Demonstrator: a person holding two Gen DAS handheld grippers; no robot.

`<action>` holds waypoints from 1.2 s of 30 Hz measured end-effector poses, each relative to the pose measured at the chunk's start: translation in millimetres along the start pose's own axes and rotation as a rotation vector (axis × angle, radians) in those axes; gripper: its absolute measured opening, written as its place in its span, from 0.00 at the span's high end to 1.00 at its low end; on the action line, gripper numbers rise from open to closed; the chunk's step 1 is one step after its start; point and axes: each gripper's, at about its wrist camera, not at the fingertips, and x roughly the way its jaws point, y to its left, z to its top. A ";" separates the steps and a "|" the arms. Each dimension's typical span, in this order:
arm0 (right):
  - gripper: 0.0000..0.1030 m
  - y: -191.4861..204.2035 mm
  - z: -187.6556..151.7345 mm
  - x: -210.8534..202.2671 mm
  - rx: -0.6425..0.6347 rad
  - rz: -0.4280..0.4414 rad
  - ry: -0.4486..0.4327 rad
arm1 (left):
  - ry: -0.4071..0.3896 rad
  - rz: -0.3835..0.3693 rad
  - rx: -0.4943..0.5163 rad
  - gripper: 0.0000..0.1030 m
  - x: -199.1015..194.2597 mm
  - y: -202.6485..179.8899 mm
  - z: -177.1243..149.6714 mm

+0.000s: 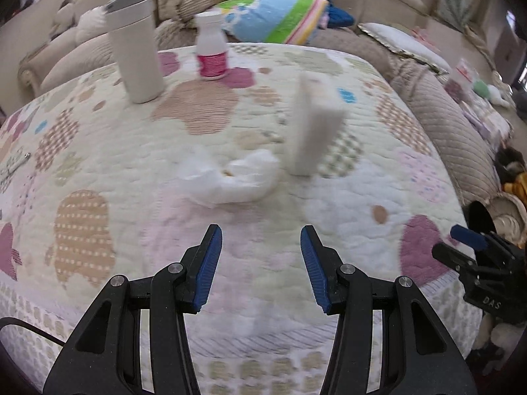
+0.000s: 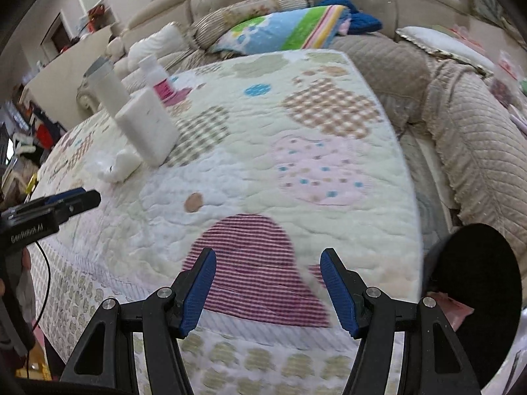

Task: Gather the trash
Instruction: 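Move both open tools back over the table items, then grasp the crumpled white tissue with the left tool while the right tool grasps the white sponge block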

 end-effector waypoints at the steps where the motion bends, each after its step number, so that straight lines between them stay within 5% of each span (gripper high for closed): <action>1: 0.39 4.2 1.8 3.0 -0.007 0.003 0.005 | 0.000 0.001 -0.006 0.53 1.7 5.0 1.3; 14: 0.38 49.8 41.1 20.3 -0.067 0.047 0.012 | 0.002 -0.013 -0.027 0.53 22.2 29.7 18.0; 23: 0.35 98.2 114.7 26.7 -0.057 0.156 -0.077 | 0.006 -0.010 -0.031 0.53 23.9 40.8 22.0; 27: 0.35 108.9 141.3 51.2 -0.040 0.207 -0.044 | 0.003 -0.028 -0.033 0.53 24.7 43.3 25.9; 36: 0.35 44.0 122.4 45.7 0.029 0.057 -0.025 | 0.015 -0.078 0.020 0.51 43.0 34.6 34.9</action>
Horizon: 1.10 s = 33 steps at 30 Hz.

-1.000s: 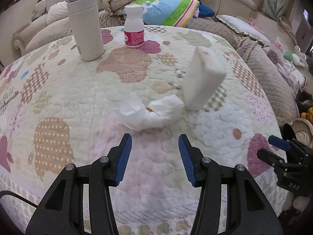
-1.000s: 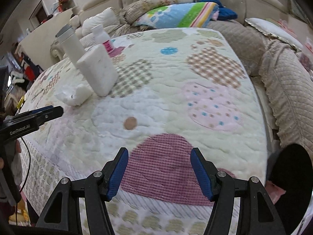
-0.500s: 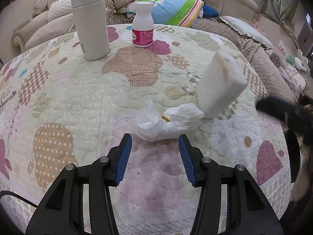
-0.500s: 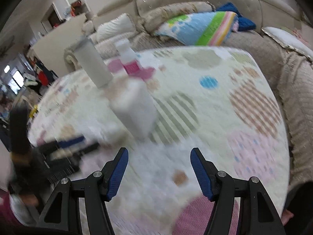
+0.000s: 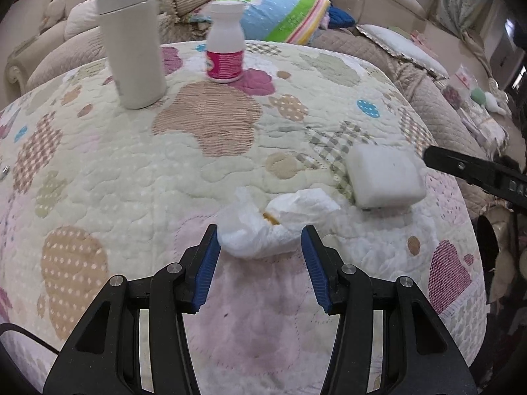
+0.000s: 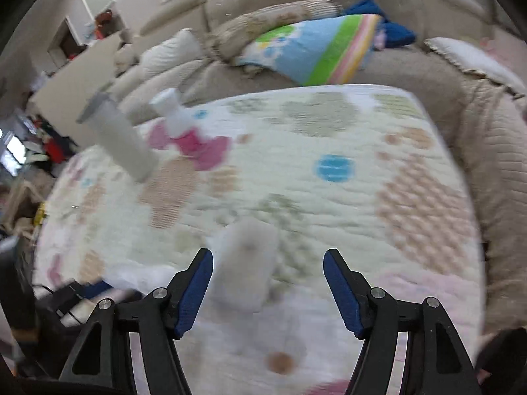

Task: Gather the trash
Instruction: 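Grasp the crumpled white tissue with the left tool while the right tool grasps the white sponge block, then carry tissue and sponge block over the black bin and open both tools to drop them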

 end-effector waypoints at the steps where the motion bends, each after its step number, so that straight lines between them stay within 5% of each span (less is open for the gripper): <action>1: 0.35 -8.2 -3.2 -1.9 0.015 0.014 0.007 | 0.001 -0.003 0.005 0.50 1.7 -1.5 0.6; 13: 0.26 0.6 -4.3 34.4 0.051 0.074 0.066 | 0.026 -0.066 0.033 0.48 28.7 -16.0 13.3; 14: 0.23 4.1 -2.5 39.5 0.059 0.080 0.068 | 0.013 -0.055 0.050 0.51 28.6 -18.9 11.6; 16: 0.15 14.5 0.6 50.7 0.044 0.038 0.085 | 0.015 -0.076 0.070 0.72 27.0 -22.1 8.8; 18: 0.09 23.7 1.8 55.9 0.013 0.001 0.085 | 0.012 -0.083 0.065 0.74 21.6 -20.3 6.3; 23: 0.11 20.9 -2.0 65.6 0.003 -0.023 0.104 | -0.003 -0.090 0.036 0.77 8.2 -7.0 0.2; 33: 0.13 -3.5 -30.3 -3.8 0.014 0.018 -0.026 | -0.034 -0.151 0.039 0.78 -23.4 -20.4 -11.0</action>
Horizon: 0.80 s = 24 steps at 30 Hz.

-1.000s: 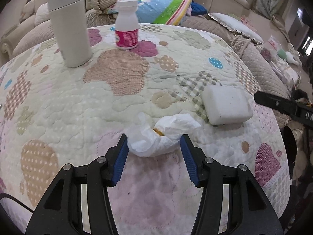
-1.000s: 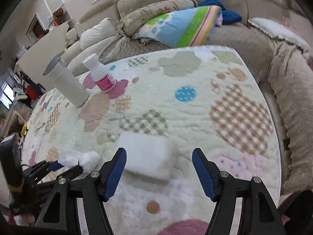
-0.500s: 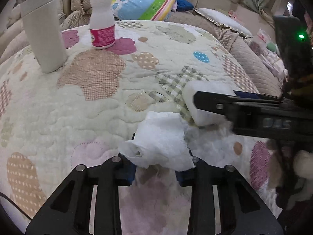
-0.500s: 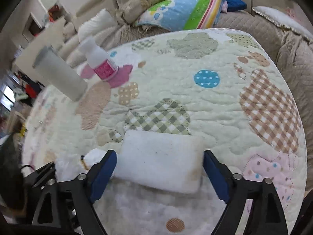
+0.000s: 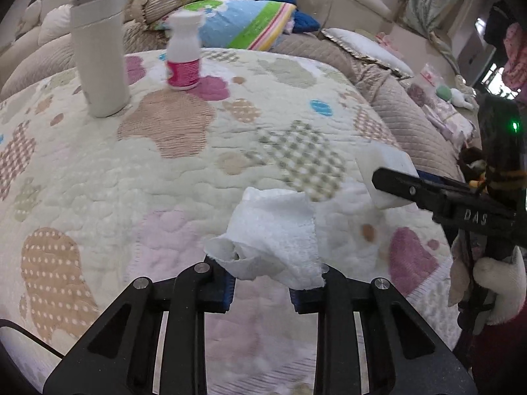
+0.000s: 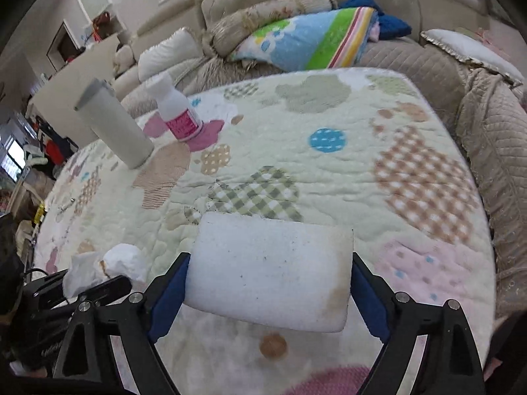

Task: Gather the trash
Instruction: 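Carry tissue and sponge block over the black bin and open both tools to drop them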

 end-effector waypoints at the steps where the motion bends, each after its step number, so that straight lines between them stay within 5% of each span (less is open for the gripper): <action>1: 0.13 -2.5 -3.3 -5.4 -0.003 -0.008 -0.005 | -0.004 -0.008 0.008 0.78 -2.1 -6.7 -0.6; 24: 0.13 -181.3 -118.0 -151.4 0.231 -0.243 -0.079 | 0.057 -0.187 0.319 0.77 36.3 -242.9 -11.8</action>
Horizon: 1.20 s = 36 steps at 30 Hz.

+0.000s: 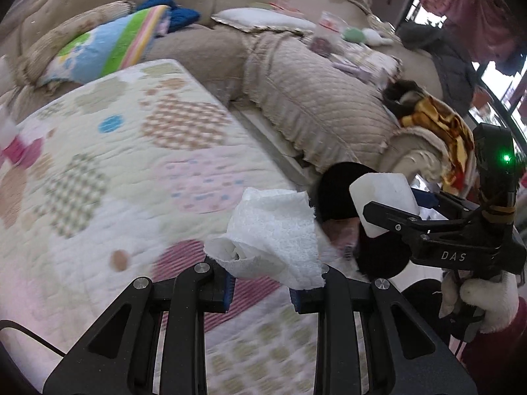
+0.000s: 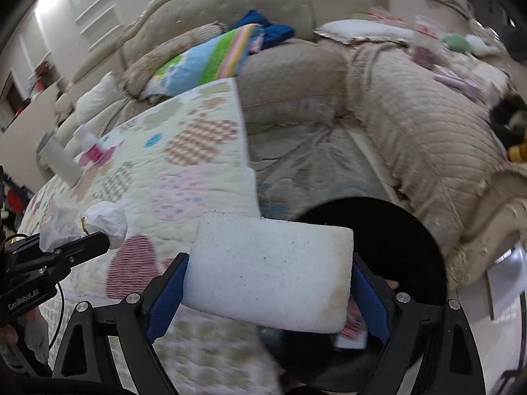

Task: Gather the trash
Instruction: 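Carry tissue and sponge block over the black bin and open both tools to drop them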

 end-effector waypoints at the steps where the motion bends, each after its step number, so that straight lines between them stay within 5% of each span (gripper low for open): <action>1: 0.13 -6.5 -1.0 -1.4 0.009 -0.007 0.000 | 0.007 -0.010 0.009 0.77 6.1 -8.8 2.9; 14: 0.10 -69.6 -13.1 8.6 0.124 -0.031 0.039 | 0.065 -0.075 0.044 0.75 51.1 -63.2 27.9; 20: 0.01 -83.0 -22.4 7.6 0.148 -0.018 0.039 | 0.076 -0.113 0.042 0.52 58.3 -72.9 30.9; 36: 0.01 -83.2 -33.7 -5.7 0.161 -0.043 0.016 | 0.029 -0.029 0.066 0.50 41.2 -80.9 23.8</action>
